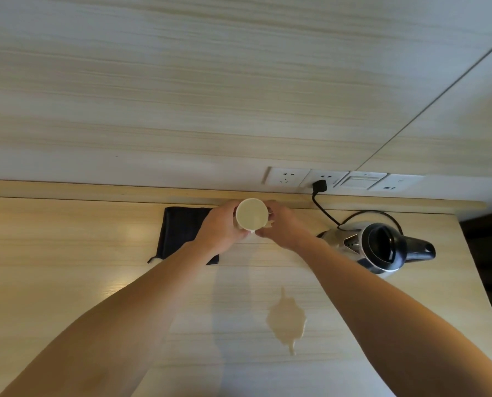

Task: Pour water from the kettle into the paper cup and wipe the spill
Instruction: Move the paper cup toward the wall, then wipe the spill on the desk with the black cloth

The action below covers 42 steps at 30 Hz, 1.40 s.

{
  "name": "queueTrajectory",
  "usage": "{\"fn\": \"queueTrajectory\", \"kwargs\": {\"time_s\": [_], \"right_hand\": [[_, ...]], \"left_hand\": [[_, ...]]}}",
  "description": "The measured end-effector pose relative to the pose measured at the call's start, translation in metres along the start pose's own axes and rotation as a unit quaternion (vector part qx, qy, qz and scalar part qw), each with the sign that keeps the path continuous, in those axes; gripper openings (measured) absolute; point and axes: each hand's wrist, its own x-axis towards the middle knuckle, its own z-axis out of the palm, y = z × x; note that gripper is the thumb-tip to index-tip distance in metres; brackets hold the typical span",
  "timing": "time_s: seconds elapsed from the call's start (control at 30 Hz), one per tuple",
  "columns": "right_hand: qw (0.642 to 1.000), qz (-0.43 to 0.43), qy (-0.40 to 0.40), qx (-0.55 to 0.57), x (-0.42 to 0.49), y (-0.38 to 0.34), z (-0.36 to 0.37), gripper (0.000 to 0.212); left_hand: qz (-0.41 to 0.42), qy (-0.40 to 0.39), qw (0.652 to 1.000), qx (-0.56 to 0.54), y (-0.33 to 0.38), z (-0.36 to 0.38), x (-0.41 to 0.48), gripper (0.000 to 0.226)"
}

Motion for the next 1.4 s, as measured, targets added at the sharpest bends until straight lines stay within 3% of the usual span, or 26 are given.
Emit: {"fn": "queueTrajectory", "kwargs": {"time_s": [0.2,0.27,0.37,0.47,0.53,0.63,0.73,1.1,1.4], "right_hand": [[0.997,0.016,-0.005,-0.069,-0.010,-0.007,-0.003,0.081],[0.991,0.027,0.069,-0.108,-0.028,-0.017,-0.003,0.078],[0.969,-0.100,0.178,-0.143,-0.060,-0.040,0.010,0.062],[0.958,-0.203,0.118,-0.168,-0.066,-0.066,0.038,0.050],[0.953,-0.240,0.049,-0.178,-0.054,-0.081,0.063,0.050],[0.943,-0.240,-0.044,-0.226,-0.027,-0.093,0.106,0.063],[0.934,-0.225,-0.074,-0.266,0.000,-0.094,0.141,0.073],[0.916,-0.192,0.006,-0.353,0.034,-0.073,0.190,0.080],[0.914,-0.198,0.016,-0.354,-0.017,-0.042,0.203,0.080]], "left_hand": [[-0.014,-0.005,1.000,0.001,-0.005,-0.013,-0.017,0.071],[-0.025,0.018,0.999,0.018,-0.016,-0.020,-0.039,0.074],[-0.053,0.092,0.993,0.049,-0.051,-0.031,-0.086,0.074],[-0.075,0.143,0.981,0.103,-0.096,-0.031,-0.135,0.071],[-0.084,0.125,0.974,0.169,-0.125,-0.028,-0.161,0.073],[-0.128,0.065,0.958,0.247,-0.155,-0.024,-0.190,0.075],[-0.141,0.019,0.946,0.292,-0.178,-0.022,-0.206,0.073],[-0.159,0.001,0.928,0.336,-0.189,-0.017,-0.207,0.070],[-0.151,0.009,0.929,0.337,-0.187,-0.016,-0.205,0.069]]}}
